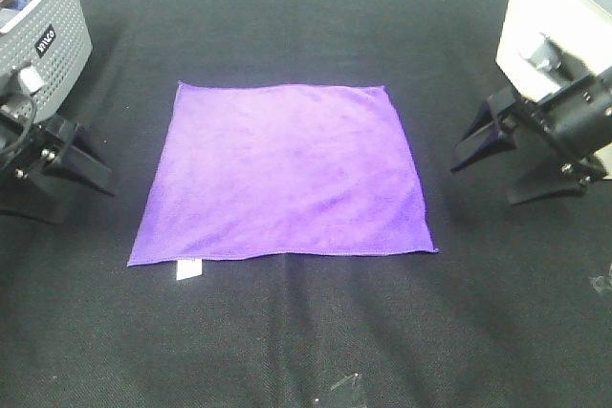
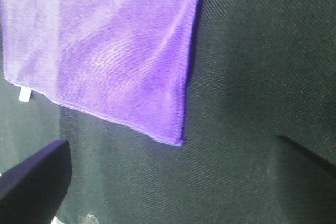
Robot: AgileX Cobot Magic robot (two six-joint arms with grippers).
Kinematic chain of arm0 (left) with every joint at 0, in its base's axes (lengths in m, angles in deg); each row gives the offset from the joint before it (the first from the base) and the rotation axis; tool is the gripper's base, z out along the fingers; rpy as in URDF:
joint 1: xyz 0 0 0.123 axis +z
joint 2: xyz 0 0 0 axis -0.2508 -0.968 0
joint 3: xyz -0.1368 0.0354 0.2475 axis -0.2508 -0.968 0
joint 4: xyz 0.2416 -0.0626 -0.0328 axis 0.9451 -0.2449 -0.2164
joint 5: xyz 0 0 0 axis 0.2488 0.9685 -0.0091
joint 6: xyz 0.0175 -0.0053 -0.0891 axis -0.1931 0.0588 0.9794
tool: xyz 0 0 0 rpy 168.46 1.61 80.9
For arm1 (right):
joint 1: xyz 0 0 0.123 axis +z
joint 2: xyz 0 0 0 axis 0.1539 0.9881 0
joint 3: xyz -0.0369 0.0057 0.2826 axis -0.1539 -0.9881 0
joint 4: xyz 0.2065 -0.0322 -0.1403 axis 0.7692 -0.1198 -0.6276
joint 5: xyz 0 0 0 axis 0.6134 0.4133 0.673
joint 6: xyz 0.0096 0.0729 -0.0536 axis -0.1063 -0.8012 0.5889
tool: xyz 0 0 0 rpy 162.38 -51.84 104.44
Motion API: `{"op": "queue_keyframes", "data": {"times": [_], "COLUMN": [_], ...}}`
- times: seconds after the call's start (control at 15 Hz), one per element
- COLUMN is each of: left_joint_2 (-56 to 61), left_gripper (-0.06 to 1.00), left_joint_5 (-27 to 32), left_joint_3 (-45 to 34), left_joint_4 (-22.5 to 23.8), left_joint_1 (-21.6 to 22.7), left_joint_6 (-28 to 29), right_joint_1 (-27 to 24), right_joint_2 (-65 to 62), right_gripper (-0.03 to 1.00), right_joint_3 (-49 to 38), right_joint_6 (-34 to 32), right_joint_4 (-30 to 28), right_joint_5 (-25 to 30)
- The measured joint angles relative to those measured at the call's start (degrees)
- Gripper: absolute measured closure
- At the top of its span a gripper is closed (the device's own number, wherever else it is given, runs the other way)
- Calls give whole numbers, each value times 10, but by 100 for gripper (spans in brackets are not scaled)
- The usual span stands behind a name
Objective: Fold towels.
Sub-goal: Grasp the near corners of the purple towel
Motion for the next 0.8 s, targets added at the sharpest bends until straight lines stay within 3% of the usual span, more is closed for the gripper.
{"op": "queue_keyframes", "data": {"times": [0.8], "left_joint_2": [-46], "left_gripper": [5], "left_joint_5": [-11], "left_joint_3": [4], "left_joint_4": [-6], "left_joint_1": [0], "left_joint_6": [0], "right_joint_1": [9], "right_joint_2": [41], "right_gripper": [1], "right_joint_3": [1], "right_joint_6": [42], "right_joint_4": [21], "right_joint_5": [-15]}}
